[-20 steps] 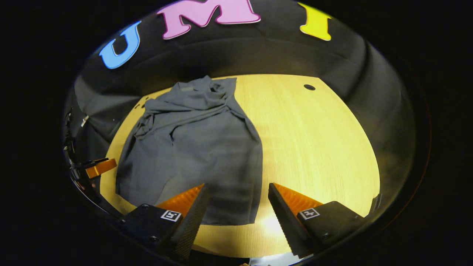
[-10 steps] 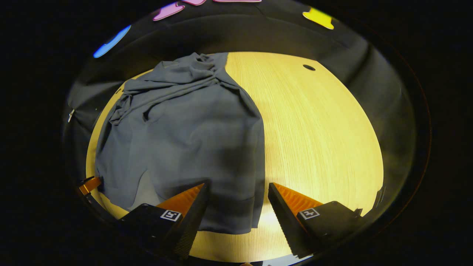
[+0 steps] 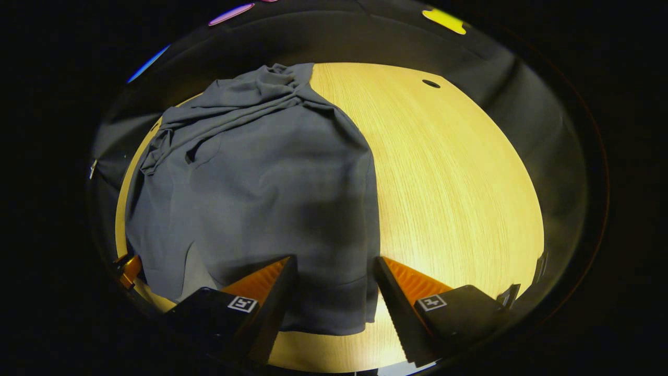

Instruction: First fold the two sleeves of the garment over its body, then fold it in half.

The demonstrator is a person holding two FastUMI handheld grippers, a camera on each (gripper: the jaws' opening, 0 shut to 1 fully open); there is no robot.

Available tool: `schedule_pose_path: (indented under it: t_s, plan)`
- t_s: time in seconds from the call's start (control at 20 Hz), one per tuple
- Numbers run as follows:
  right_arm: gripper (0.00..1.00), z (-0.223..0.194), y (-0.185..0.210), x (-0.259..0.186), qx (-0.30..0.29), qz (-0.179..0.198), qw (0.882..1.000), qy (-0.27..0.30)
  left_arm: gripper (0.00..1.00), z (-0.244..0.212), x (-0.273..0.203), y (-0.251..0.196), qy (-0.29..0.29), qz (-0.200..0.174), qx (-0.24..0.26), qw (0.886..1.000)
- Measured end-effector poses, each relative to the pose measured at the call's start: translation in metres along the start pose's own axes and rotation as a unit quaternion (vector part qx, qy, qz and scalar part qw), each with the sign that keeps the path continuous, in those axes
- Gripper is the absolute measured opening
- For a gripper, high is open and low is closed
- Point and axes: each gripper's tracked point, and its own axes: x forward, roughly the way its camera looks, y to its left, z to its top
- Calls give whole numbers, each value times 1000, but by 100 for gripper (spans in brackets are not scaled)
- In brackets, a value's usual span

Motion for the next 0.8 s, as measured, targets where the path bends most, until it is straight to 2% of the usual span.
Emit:
schedule_pose_path:
  t_s: [0.05,0.1,0.2,0.25,0.3,0.35,0.4,0.5,0.65,0.7,0.8]
  plan:
    - [93,-4,2,-2,0,0,1000,11,71,-1,1,-5,-5,-3,0,1000]
    - [87,0,5,0,-1,2,1000,18,59,-1,2,-11,-5,-7,6,1000]
    - [71,-1,14,-1,-18,11,999,25,33,-1,-1,-17,-5,-8,31,999]
    - [50,-1,20,1,-26,17,999,26,24,-1,-1,-19,-3,-4,42,999]
    - [47,0,24,-1,-34,21,999,24,16,-2,-1,-20,-1,4,56,998]
    - [29,0,25,1,-44,20,999,22,12,-5,-1,-23,-2,10,67,998]
    - [28,1,31,-1,-53,36,998,19,9,-5,-2,-23,-2,17,75,997]
    - [11,4,33,-2,-61,43,997,16,7,-5,1,-23,-6,26,76,997]
    - [6,0,37,1,-81,81,993,21,6,-3,0,-29,0,3,42,999]
    - [5,0,41,0,-74,102,992,28,6,0,-1,-31,1,-4,26,1000]
    - [5,7,37,-4,-42,118,992,32,6,8,-7,-35,-8,-17,-5,1000]
